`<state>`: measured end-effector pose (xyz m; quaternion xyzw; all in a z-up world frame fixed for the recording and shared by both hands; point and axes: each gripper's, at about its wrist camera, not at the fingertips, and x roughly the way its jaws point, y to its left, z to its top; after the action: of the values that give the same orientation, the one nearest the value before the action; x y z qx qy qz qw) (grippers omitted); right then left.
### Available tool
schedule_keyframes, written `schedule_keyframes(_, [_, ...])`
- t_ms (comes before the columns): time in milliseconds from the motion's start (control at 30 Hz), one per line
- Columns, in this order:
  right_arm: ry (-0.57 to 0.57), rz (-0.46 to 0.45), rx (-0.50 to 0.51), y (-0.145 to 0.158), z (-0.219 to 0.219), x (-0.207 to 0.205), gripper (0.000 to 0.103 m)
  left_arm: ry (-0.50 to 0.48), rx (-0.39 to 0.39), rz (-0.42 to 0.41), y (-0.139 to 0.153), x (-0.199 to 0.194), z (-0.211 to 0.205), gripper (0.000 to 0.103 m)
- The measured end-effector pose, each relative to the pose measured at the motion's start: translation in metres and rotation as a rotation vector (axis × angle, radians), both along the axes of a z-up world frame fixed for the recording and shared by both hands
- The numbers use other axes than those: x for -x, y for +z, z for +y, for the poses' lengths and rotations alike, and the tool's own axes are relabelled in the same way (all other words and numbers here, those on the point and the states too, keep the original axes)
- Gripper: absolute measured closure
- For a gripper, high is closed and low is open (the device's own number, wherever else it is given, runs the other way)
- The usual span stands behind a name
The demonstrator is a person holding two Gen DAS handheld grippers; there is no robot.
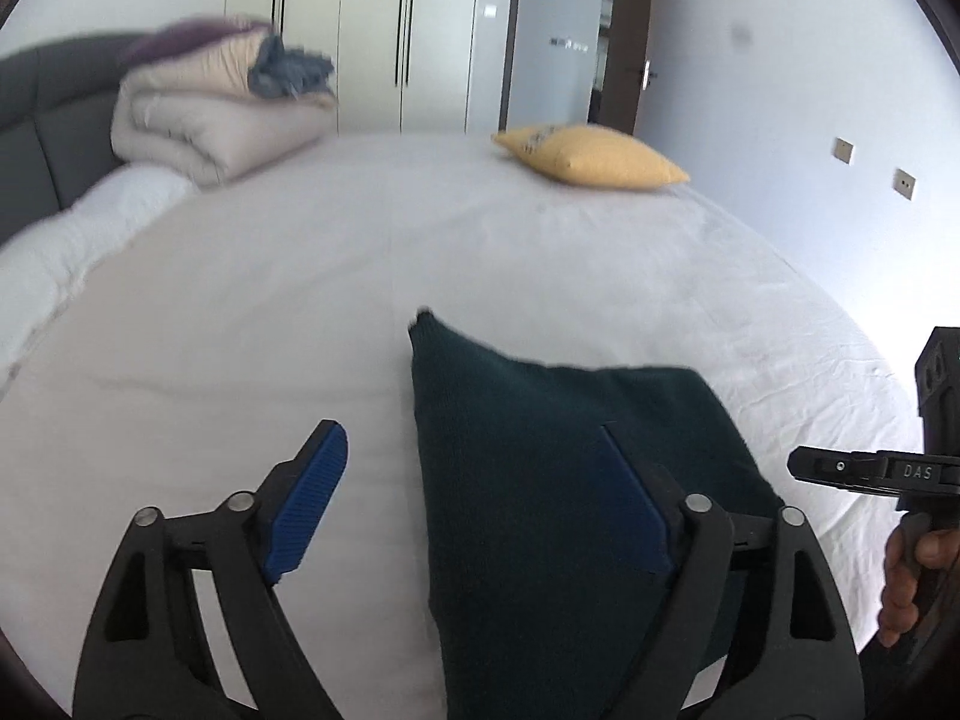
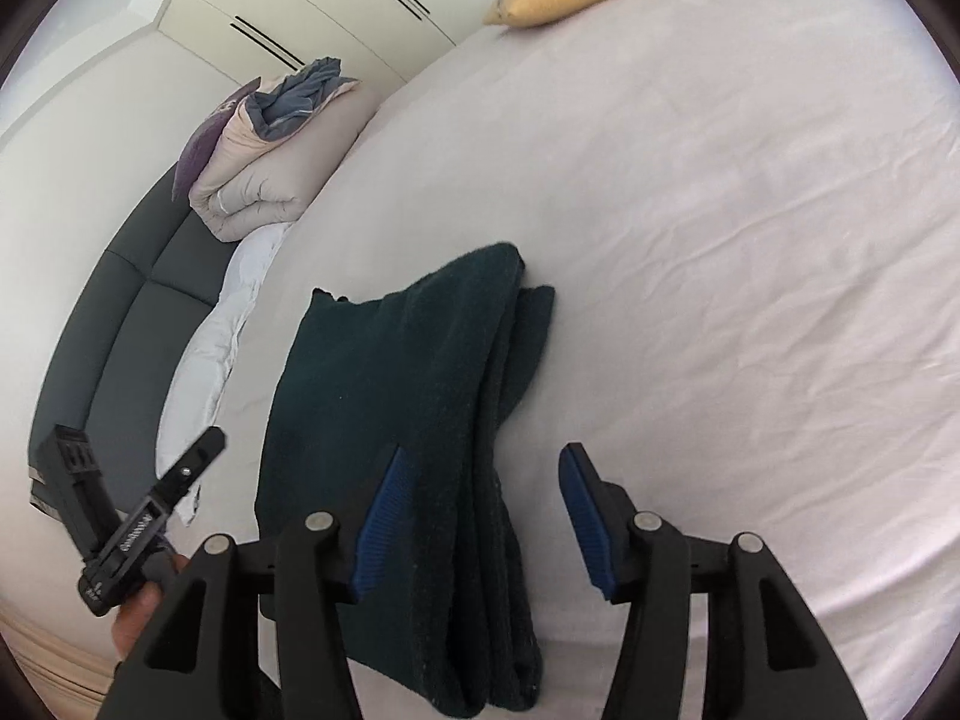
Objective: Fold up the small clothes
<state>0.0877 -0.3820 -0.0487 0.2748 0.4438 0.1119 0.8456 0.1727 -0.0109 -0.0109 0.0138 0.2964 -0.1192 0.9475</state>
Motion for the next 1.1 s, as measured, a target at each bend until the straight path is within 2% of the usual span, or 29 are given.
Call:
schedule_keyframes(67, [-0.017, -0.068, 0.088, 0.026, 0.005, 0.019, 0.037, -0.003, -0.041, -0.139, 0.026, 0.035, -0.004, 0.000])
schedule_keyframes(100, [-0.027, -0.102, 0.126, 0.039, 0.007, 0.027, 0.032, 0.016, -0.068, -0.210, 0.038, 0.053, -0.006, 0.000])
schedule_keyframes(167, [-0.046, -0.188, 0.204, 0.068, 0.016, 0.046, 0.024, 0.084, -0.113, -0.297, 0.058, 0.082, -0.010, 0.000])
schedule_keyframes(233, [-0.069, -0.265, 0.263, 0.093, 0.021, 0.063, 0.012, 0.117, -0.129, -0.335, 0.075, 0.107, -0.007, 0.000])
schedule_keyframes(267, [-0.086, -0.325, 0.288, 0.110, 0.025, 0.075, 0.003, 0.120, -0.126, -0.340, 0.081, 0.115, -0.005, 0.000])
schedule_keyframes(300, [-0.099, -0.367, 0.300, 0.121, 0.028, 0.084, 0.000, 0.125, -0.117, -0.333, 0.087, 0.123, -0.003, 0.000])
schedule_keyframes(367, [-0.142, -0.484, 0.338, 0.148, 0.034, 0.110, 0.000, 0.121, -0.072, -0.309, 0.098, 0.130, -0.003, 0.000])
schedule_keyframes(433, [-0.151, -0.555, 0.388, 0.169, 0.044, 0.122, 0.000, 0.135, -0.014, -0.261, 0.104, 0.137, 0.005, 0.000])
schedule_keyframes(533, [-0.147, -0.616, 0.476, 0.191, 0.057, 0.140, 0.000, 0.159, 0.057, -0.202, 0.106, 0.143, 0.017, 0.000])
schedule_keyframes(600, [-0.134, -0.649, 0.493, 0.200, 0.062, 0.153, 0.000, 0.167, 0.051, -0.171, 0.110, 0.164, 0.037, 0.000])
schedule_keyframes(700, [-0.104, -0.615, 0.465, 0.201, 0.068, 0.157, 0.000, 0.175, 0.032, -0.141, 0.104, 0.176, 0.041, 0.000])
schedule_keyframes(833, [-0.091, -0.522, 0.472, 0.175, 0.073, 0.150, 0.000, 0.181, -0.009, -0.096, 0.087, 0.182, 0.039, 0.000])
schedule_keyframes(1000, [-0.100, -0.330, 0.480, 0.126, 0.072, 0.132, 0.000, 0.175, 0.005, 0.035, 0.041, 0.143, 0.023, 0.000])
schedule_keyframes(1100, [-0.105, -0.279, 0.477, 0.111, 0.075, 0.138, 0.000, 0.167, 0.009, 0.094, 0.015, 0.131, 0.018, 0.000])
